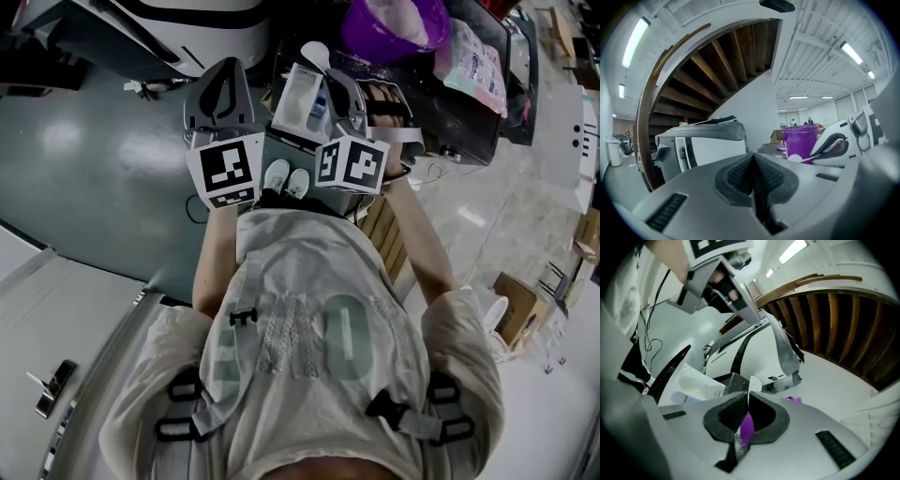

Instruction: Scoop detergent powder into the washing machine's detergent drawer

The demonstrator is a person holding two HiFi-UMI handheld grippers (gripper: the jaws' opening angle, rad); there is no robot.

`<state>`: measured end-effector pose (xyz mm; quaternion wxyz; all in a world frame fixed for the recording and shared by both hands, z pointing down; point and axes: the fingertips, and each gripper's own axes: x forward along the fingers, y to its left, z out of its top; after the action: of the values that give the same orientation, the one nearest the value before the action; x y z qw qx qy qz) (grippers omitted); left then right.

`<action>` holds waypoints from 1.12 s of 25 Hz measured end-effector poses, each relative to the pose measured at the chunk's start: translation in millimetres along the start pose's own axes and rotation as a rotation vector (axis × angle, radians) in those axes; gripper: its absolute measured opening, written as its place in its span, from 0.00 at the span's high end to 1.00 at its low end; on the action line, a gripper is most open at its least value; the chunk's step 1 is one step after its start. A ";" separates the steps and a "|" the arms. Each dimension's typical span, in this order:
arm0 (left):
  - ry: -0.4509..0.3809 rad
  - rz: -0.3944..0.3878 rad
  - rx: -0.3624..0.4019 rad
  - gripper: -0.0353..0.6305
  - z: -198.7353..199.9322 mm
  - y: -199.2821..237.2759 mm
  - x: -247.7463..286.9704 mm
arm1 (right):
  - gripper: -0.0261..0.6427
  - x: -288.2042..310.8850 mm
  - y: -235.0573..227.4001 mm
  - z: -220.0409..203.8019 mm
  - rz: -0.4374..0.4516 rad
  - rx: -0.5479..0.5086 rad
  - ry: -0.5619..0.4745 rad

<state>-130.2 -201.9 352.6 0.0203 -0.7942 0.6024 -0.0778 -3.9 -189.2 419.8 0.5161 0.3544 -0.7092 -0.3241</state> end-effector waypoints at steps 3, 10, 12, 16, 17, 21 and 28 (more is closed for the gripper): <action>-0.026 -0.013 0.009 0.91 12.2 -2.4 4.1 | 0.94 -10.2 -37.4 3.5 -0.067 0.134 -0.035; -0.085 -0.057 0.030 0.91 47.4 -16.2 8.2 | 0.94 -46.8 -108.5 -5.1 -0.149 0.617 -0.165; -0.107 -0.075 0.041 0.91 58.4 -21.4 11.5 | 0.94 -58.4 -126.0 -11.0 -0.201 0.708 -0.198; -0.134 -0.109 0.055 0.91 75.9 -35.3 12.1 | 0.94 -85.5 -147.0 -28.1 -0.287 0.899 -0.258; -0.140 -0.120 0.057 0.91 80.2 -39.3 11.9 | 0.94 -92.3 -149.6 -33.2 -0.305 0.952 -0.274; -0.169 -0.164 0.069 0.91 97.0 -55.8 8.9 | 0.94 -116.2 -149.3 -54.6 -0.385 1.103 -0.299; -0.211 -0.215 0.081 0.91 112.2 -76.8 2.2 | 0.94 -135.7 -122.0 -74.2 -0.447 1.223 -0.302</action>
<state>-39.8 -189.9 251.7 0.1068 -0.8563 0.5050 -0.0199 117.3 -148.3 270.0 0.0376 0.6724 -0.7392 -0.0088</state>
